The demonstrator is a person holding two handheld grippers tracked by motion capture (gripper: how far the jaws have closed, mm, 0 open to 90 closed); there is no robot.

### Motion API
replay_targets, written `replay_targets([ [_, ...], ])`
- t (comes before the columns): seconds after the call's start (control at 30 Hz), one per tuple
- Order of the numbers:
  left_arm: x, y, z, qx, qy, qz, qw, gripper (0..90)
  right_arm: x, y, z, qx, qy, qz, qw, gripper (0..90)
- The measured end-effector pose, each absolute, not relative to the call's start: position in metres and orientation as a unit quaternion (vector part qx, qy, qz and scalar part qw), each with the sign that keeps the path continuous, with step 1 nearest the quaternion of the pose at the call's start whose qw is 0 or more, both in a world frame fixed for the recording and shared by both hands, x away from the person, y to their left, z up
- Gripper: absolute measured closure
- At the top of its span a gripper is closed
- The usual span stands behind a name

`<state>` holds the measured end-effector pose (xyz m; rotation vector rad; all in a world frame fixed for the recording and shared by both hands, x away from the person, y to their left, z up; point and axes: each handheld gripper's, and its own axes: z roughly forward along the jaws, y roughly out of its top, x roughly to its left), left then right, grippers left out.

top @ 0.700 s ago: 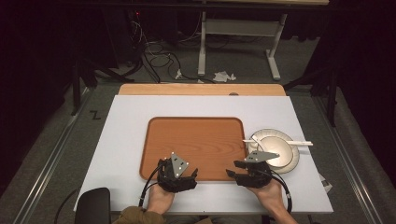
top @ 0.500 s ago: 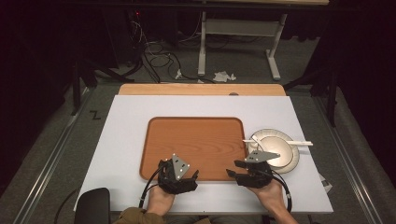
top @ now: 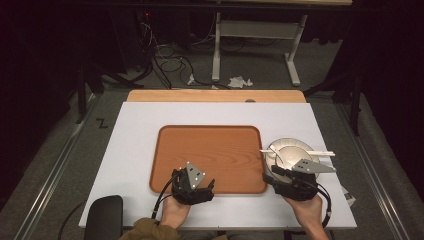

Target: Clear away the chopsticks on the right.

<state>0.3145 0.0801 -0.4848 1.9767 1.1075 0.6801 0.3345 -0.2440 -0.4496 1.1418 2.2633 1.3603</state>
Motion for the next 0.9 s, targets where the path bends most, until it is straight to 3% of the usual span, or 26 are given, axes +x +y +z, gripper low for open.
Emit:
replay_targets([
  [0.5, 0.328, 0.065, -0.49, 0.791, 0.435, 0.244, 0.355, 16.3, 0.319, -0.282, -0.446, 0.441, 0.751, 0.455, 0.189, 53.6],
  [0.9, 0.329, 0.057, -0.489, 0.802, 0.44, 0.215, 0.343, 16.1, 0.317, -0.335, -0.443, 0.501, 0.709, 0.404, 0.288, 52.4],
])
